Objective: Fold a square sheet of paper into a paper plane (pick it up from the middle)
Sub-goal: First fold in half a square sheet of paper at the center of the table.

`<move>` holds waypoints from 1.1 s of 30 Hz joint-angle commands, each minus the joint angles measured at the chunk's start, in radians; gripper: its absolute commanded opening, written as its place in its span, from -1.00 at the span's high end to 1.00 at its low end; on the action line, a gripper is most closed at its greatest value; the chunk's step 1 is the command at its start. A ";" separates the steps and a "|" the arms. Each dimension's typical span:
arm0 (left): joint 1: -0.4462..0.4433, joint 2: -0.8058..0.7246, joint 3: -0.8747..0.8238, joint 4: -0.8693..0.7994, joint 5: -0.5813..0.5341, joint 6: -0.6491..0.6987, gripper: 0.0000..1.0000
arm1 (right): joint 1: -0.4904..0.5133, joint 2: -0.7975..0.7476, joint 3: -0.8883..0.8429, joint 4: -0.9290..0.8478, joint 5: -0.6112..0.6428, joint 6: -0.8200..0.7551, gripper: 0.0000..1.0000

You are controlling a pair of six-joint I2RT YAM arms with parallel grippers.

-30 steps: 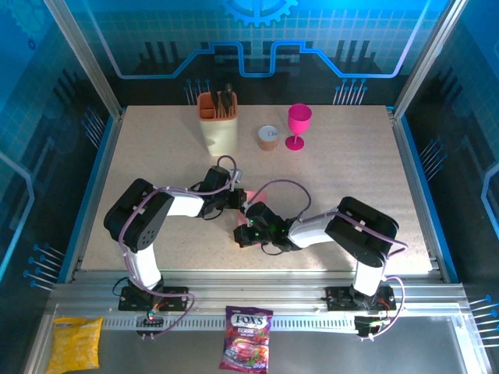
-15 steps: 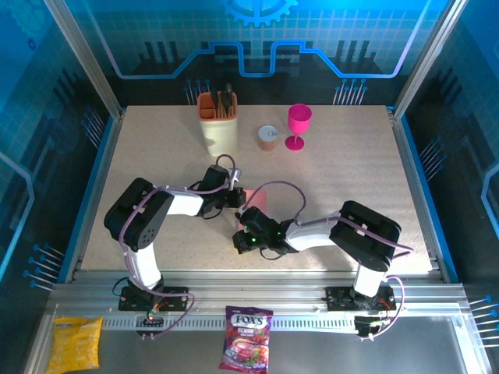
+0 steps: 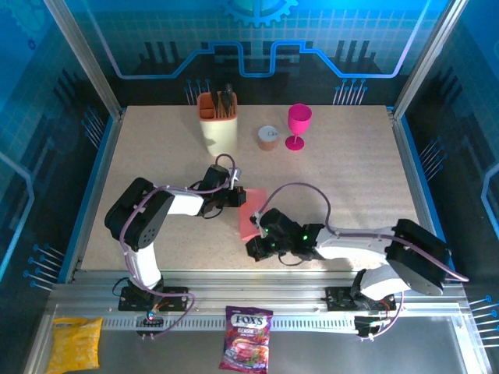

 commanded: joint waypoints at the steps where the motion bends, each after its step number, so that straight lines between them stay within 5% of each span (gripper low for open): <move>1: 0.002 0.042 -0.048 -0.124 -0.073 -0.003 1.00 | -0.044 -0.019 0.077 -0.111 0.011 -0.058 1.00; 15: 0.002 0.041 -0.041 -0.130 -0.066 -0.006 1.00 | -0.136 0.270 0.211 0.037 -0.095 -0.072 1.00; 33: -0.003 -0.173 -0.088 -0.099 0.051 -0.186 1.00 | -0.167 0.387 0.014 0.231 -0.097 0.036 1.00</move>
